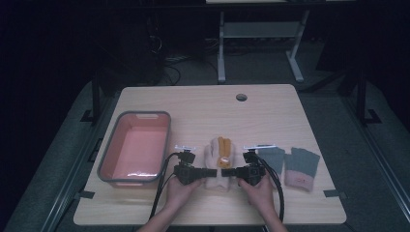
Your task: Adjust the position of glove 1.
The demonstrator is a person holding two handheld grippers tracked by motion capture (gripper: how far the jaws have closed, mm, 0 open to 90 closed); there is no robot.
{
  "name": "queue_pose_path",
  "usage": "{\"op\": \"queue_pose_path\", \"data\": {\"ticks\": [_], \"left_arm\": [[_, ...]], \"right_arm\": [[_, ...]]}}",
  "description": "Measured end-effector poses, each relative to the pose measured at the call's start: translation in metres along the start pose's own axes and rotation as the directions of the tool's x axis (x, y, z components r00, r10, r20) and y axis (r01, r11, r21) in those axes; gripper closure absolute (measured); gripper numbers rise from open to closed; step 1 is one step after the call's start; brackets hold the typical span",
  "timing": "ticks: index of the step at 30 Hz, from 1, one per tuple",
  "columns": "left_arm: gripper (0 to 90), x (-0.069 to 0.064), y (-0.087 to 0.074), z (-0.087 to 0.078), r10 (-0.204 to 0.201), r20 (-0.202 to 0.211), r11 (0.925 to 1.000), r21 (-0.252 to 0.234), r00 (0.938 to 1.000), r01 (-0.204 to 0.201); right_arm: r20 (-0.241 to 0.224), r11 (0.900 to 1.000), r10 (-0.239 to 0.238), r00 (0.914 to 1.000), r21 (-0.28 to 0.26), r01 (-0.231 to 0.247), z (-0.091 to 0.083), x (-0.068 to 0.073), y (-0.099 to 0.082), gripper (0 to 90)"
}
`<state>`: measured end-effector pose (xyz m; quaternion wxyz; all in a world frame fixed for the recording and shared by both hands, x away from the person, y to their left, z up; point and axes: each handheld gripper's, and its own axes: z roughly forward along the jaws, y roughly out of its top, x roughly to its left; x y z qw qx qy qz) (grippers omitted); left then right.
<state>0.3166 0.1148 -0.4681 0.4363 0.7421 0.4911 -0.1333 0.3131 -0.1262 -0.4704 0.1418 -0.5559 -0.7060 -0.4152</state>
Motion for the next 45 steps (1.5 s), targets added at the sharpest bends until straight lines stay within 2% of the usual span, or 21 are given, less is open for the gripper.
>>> {"op": "queue_pose_path", "data": {"ticks": [4,16,21,31,35,45], "left_arm": [[71.7,-0.002,0.003,-0.004,-0.011,0.023,0.9998,-0.019,0.9997,0.011],[71.8,-0.016,0.017,-0.027,0.025,0.062,0.9970,-0.075,0.9978,-0.020],[71.8,-0.019,0.023,-0.037,0.028,0.083,0.9945,-0.103,0.9961,-0.020],[71.8,-0.023,0.037,-0.059,0.061,0.094,0.9895,-0.136,0.9937,-0.048],[71.8,-0.024,0.043,-0.069,0.063,0.100,0.9870,-0.154,0.9930,-0.047],[71.7,-0.028,0.059,-0.095,0.089,0.089,0.9816,-0.177,0.9921,-0.072]], "right_arm": [[-0.002,0.9998,-0.014,0.9999,-0.011,0.014,-0.005,0.005,0.003,79.6],[-0.029,0.9980,-0.047,0.9985,-0.044,0.046,-0.025,0.025,0.016,79.7],[-0.041,0.9962,-0.066,0.9970,-0.060,0.064,-0.032,0.035,0.023,79.7],[-0.050,0.9922,-0.102,0.9936,-0.078,0.097,-0.039,0.055,0.039,79.7],[-0.055,0.9899,-0.119,0.9914,-0.085,0.114,-0.041,0.065,0.046,79.7],[-0.051,0.9819,-0.171,0.9840,-0.092,0.166,-0.044,0.090,0.067,79.7]]}}
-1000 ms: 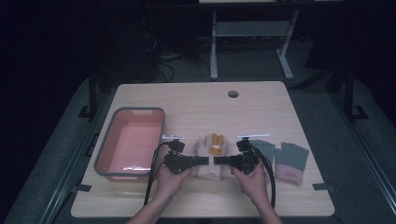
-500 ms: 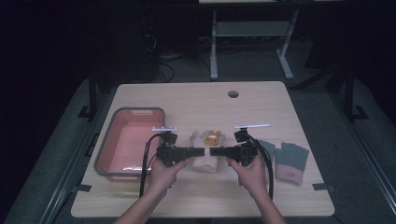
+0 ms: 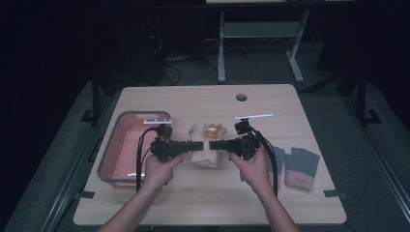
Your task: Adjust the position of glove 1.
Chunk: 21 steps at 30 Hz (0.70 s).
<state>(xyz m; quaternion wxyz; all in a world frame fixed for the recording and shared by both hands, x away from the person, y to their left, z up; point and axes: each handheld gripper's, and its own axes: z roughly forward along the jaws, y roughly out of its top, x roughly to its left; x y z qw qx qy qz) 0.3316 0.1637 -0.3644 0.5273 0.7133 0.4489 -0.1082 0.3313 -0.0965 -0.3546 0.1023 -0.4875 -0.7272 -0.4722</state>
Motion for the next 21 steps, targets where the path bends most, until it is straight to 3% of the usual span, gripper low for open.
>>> {"op": "queue_pose_path", "data": {"ticks": [5,8,15,21], "left_arm": [[71.7,0.001,0.008,-0.010,0.012,-0.010,0.9998,-0.015,0.9999,-0.012],[71.7,0.002,0.012,-0.016,-0.005,-0.009,0.9998,-0.020,0.9999,0.005],[71.5,0.008,0.021,-0.028,0.006,-0.016,0.9997,-0.025,0.9999,-0.006],[71.5,0.013,0.029,-0.041,-0.012,-0.012,0.9993,-0.035,0.9999,0.012]], "right_arm": [[-0.020,1.0000,-0.002,0.9998,-0.002,0.002,0.004,0.006,0.011,79.7],[-0.026,1.0000,-0.006,0.9996,0.000,0.006,0.007,0.010,0.017,79.7],[-0.033,0.9996,-0.024,0.9992,0.013,0.024,0.016,0.018,0.030,79.7],[-0.034,0.9989,-0.042,0.9985,0.021,0.043,0.022,0.028,0.042,79.7]]}}
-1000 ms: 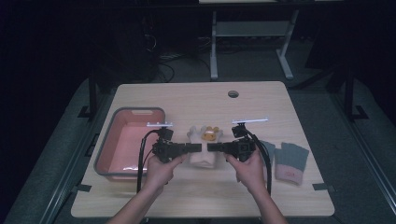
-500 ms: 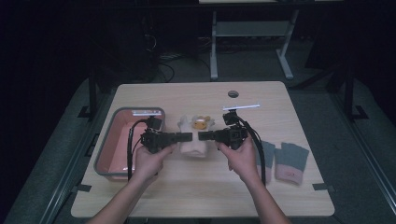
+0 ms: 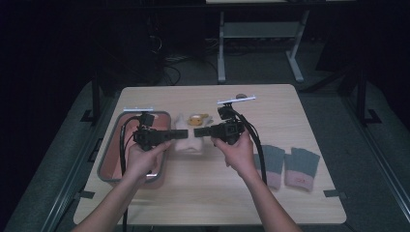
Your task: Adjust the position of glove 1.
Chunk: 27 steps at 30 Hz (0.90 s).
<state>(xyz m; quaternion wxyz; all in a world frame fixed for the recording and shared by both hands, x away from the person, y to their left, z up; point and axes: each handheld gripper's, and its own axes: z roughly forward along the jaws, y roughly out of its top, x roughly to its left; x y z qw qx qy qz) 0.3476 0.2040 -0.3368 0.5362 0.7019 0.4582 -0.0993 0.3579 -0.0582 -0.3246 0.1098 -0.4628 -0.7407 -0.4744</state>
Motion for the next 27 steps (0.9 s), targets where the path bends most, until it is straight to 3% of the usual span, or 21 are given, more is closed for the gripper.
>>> {"op": "queue_pose_path", "data": {"ticks": [11,27], "left_arm": [[71.3,0.009,0.013,-0.028,0.005,-0.003,0.9997,-0.023,1.0000,-0.006],[71.2,0.031,0.015,-0.077,-0.018,-0.023,0.9979,-0.062,0.9996,0.017]], "right_arm": [[-0.024,0.9999,-0.009,0.9997,0.010,0.009,0.016,0.017,0.022,79.6],[-0.054,0.9970,-0.061,0.9966,0.043,0.064,0.057,0.048,0.044,79.6]]}}
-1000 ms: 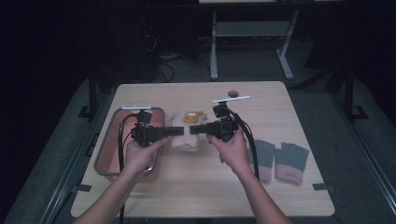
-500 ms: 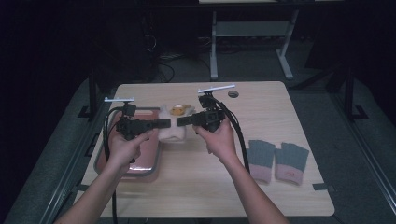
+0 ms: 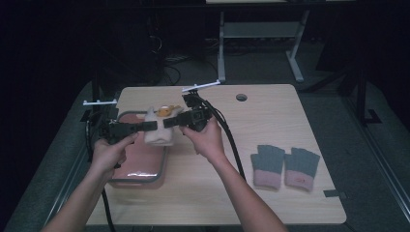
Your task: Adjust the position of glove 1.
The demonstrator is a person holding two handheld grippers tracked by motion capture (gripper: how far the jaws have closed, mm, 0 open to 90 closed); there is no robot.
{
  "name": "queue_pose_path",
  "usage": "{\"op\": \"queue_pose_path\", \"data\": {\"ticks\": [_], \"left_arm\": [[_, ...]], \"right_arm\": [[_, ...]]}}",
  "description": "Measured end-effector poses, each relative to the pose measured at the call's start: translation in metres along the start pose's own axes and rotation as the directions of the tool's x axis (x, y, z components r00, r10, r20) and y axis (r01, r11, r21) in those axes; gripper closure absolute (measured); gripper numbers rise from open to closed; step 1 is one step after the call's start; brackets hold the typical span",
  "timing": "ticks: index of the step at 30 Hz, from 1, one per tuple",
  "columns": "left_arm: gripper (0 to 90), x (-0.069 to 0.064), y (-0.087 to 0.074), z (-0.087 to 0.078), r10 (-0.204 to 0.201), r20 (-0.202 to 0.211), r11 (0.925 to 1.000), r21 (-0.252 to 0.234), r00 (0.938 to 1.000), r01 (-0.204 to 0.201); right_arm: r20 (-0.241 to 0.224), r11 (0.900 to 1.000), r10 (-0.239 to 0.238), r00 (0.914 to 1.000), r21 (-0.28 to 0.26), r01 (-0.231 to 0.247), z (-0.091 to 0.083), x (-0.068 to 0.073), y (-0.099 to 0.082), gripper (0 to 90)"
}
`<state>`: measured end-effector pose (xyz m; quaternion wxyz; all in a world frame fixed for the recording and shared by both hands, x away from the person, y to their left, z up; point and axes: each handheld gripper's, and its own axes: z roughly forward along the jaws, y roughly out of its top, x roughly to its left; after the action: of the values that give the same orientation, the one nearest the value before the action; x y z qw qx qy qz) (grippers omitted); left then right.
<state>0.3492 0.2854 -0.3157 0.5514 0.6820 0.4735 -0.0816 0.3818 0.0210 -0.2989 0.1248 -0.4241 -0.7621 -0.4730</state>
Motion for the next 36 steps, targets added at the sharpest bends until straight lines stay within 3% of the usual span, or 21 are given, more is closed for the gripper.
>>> {"op": "queue_pose_path", "data": {"ticks": [19,36], "left_arm": [[71.1,0.019,-0.004,-0.034,-0.028,-0.068,0.9996,-0.011,0.9973,0.027],[71.3,0.044,-0.019,-0.043,-0.065,-0.099,0.9978,0.000,0.9930,0.066]], "right_arm": [[-0.050,0.9990,-0.005,0.9987,0.045,0.008,0.043,0.013,0.013,79.4],[-0.078,0.9958,0.026,0.9966,0.090,-0.018,0.076,0.007,0.008,79.5]]}}
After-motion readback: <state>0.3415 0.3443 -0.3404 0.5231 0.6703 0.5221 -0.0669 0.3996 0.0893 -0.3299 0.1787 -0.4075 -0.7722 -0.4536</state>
